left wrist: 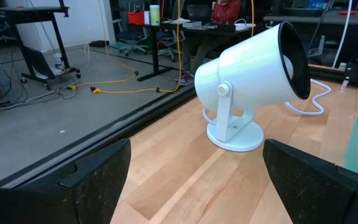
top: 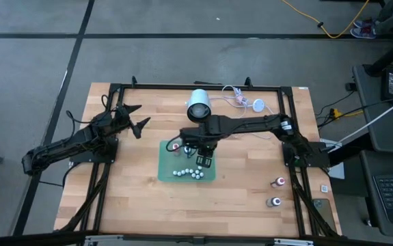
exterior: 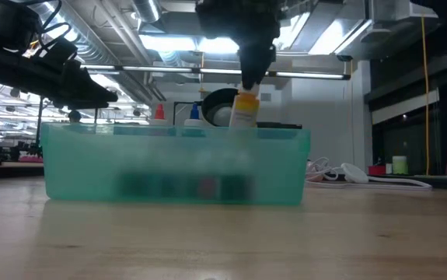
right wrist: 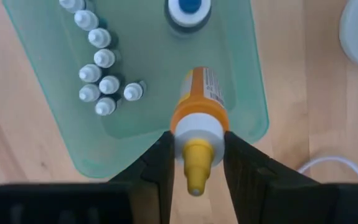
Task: Pick & Place food coloring
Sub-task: Put the large yellow food coloring bottle into the bin, then put the large red food coloring bottle into the bin
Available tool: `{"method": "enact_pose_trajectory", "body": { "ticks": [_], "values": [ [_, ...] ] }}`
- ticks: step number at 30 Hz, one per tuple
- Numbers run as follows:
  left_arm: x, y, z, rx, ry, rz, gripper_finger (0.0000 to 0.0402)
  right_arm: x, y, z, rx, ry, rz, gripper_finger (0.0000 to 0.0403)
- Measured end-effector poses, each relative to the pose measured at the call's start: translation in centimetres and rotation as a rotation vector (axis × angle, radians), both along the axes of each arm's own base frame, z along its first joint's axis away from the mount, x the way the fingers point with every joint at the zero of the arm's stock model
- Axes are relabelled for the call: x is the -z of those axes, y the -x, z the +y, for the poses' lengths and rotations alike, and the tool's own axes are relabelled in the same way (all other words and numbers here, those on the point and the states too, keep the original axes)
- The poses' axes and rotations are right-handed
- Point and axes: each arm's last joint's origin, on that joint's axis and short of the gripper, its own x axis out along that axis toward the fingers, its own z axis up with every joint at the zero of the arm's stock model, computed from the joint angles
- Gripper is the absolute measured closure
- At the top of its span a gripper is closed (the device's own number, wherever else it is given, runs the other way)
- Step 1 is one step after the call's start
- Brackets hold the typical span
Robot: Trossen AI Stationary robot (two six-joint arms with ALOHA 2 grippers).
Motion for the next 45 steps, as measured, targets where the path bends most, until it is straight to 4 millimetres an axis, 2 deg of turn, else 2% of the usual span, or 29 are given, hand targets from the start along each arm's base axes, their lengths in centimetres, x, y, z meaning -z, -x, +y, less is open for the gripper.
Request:
{"method": "enact_pose_trajectory", "body": {
  "ticks": [14, 21, 34, 40, 45],
  "values": [
    [0.0, 0.0, 0.0, 0.000, 0.000, -0.001, 0.0041, 3.9, -2.1, -1.1, -0.044, -0.011, 0.037, 0.0288],
    [0.0, 0.0, 0.0, 0.000, 0.000, 0.000, 0.0041, 4.9, -2.5, -1.1, -0.046, -0.010, 0.057, 0.0280],
    [0.0, 0.0, 0.0, 0.000, 0.000, 0.000, 0.0041, 4.8, -2.5, -1.5, 0.026, 0.011, 0.051, 0.0168],
    [0.0, 0.0, 0.0, 0.000, 0.000, 0.000, 0.0041, 3.0, -2.0, -1.4, 0.080, 0.023, 0.006, 0.0158],
    [0.0, 0.0, 0.0, 0.000, 0.000, 0.000, 0.0041, 1.6, -0.5, -1.6, 0.173, 0.110, -0.042, 0.0158]
  ]
}}
